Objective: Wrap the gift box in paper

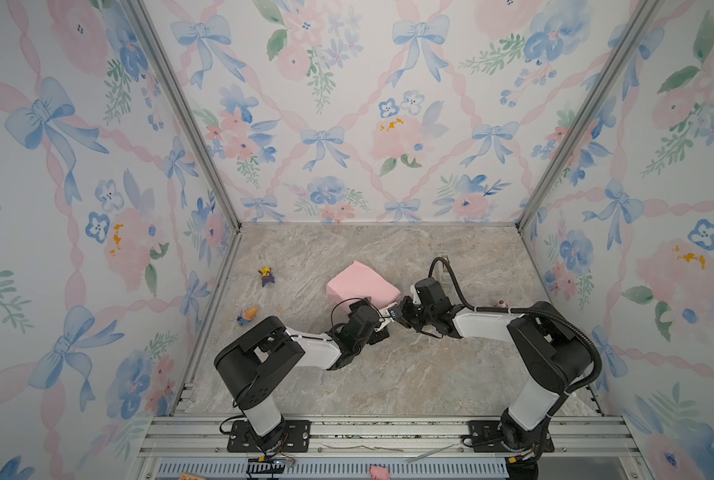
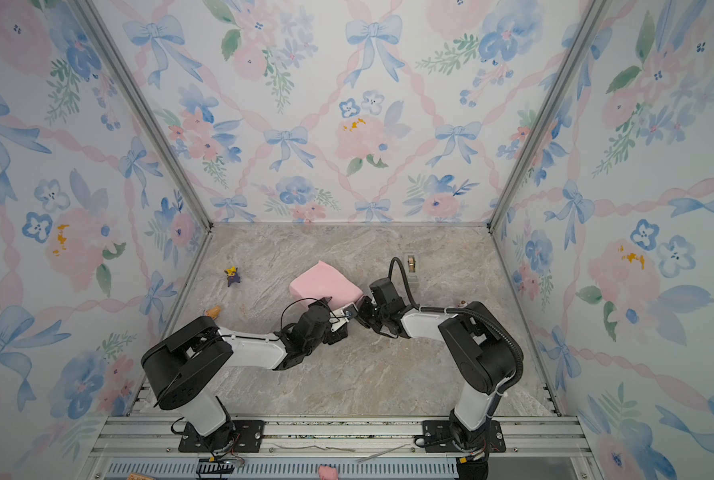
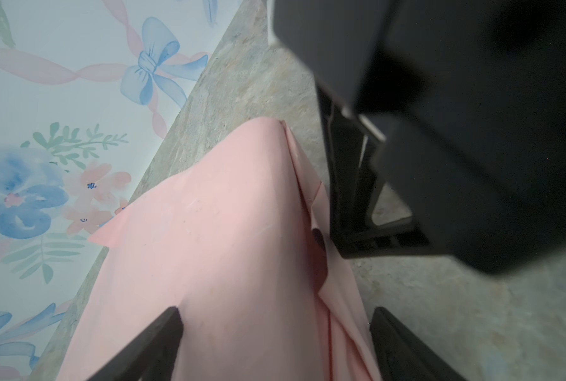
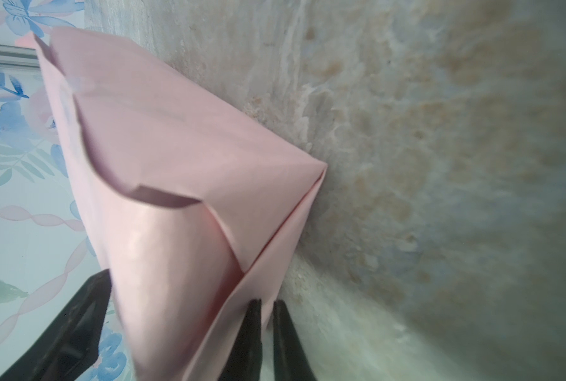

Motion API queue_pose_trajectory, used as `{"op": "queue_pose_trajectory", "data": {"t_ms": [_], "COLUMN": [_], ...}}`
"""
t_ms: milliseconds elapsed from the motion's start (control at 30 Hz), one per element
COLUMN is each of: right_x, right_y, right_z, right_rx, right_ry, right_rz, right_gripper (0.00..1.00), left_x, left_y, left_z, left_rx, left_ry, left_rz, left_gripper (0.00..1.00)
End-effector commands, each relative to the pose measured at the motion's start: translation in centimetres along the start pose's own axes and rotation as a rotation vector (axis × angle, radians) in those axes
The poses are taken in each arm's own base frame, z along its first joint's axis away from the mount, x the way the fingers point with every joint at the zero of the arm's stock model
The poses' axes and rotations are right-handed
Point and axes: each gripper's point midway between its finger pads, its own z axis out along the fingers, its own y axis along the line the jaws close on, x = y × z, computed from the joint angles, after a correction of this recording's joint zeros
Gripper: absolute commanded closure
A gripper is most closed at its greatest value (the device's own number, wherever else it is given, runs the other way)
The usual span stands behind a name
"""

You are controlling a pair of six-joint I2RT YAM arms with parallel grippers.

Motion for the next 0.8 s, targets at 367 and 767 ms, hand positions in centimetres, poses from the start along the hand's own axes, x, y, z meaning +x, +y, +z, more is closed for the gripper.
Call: {"op": "queue_pose_trajectory", "data": {"t_ms": [367,767], "right_x": [-0.9,-4.6], "right_y": [1.0,1.4], "right_z": [-2.0,-7.4], "right_rx": [-0.052,-0.069], "right_ry": [-0.048,-0.148], "right_rz": [-0.024,-0.118], "right_gripper": [0.87,0.68], "left_x": [5.5,7.8], "left_y": [-2.4,-3.5], "left_z": [0.9,0.5], "left_rx": [-0.028,-0.008], "left_ry": [0.165,0.190], "left_rz": [-0.183,-0.253], "left_gripper": [0.15,0.24]}}
